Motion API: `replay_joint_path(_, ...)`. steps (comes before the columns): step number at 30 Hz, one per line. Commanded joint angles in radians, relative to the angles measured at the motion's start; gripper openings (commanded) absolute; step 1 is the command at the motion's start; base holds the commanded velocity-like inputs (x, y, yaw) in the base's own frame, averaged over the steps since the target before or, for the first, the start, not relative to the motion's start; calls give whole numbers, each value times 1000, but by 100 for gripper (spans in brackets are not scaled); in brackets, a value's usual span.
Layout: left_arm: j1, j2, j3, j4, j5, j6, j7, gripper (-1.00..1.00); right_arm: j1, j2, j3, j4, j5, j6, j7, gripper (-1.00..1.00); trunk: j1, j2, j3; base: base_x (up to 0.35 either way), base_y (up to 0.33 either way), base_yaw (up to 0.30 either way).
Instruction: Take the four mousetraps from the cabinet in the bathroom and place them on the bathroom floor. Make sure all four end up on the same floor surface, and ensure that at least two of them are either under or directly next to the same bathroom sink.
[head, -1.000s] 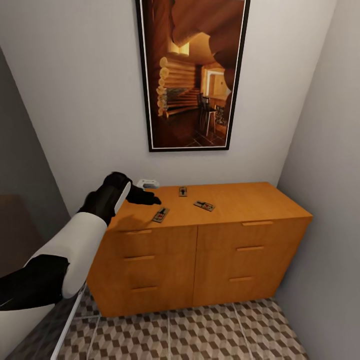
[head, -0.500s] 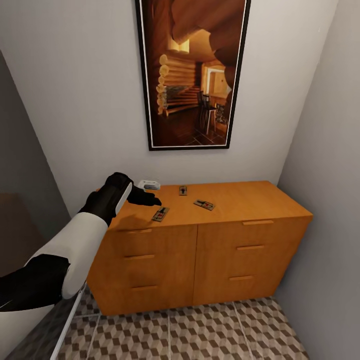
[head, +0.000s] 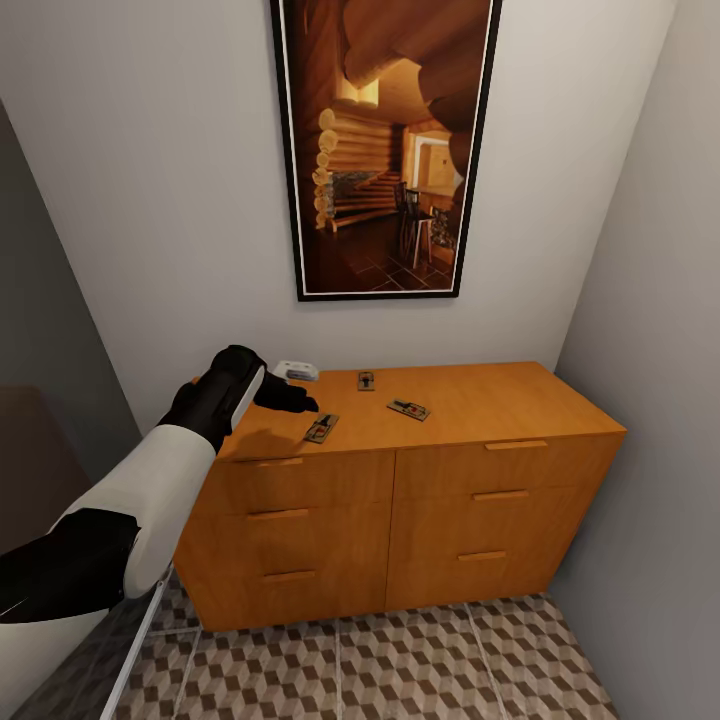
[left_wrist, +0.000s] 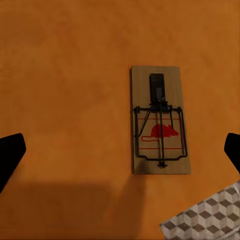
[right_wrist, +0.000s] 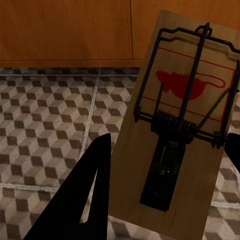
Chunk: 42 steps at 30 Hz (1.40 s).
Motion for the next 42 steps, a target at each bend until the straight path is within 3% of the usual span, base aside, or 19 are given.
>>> replay_joint_path(1, -1, 0, -1, -1, -13, 2, -9, 100, -1, 0, 3, 0, -2, -3, 2, -100, 0, -1, -1, 0, 0, 0)
replay_joint_path(35, 0, 0, 0, -4, -25, 2, -8, 100, -1, 0, 3, 0, -2, -3, 2, -100, 0, -1, -1, 29, -31, 0)
replay_joint_path(42, 1, 0, 0, -3, -25, 2, -8, 100, -1, 1, 3, 0, -2, -3, 2, -100, 0, -1, -1, 0, -180, 0)
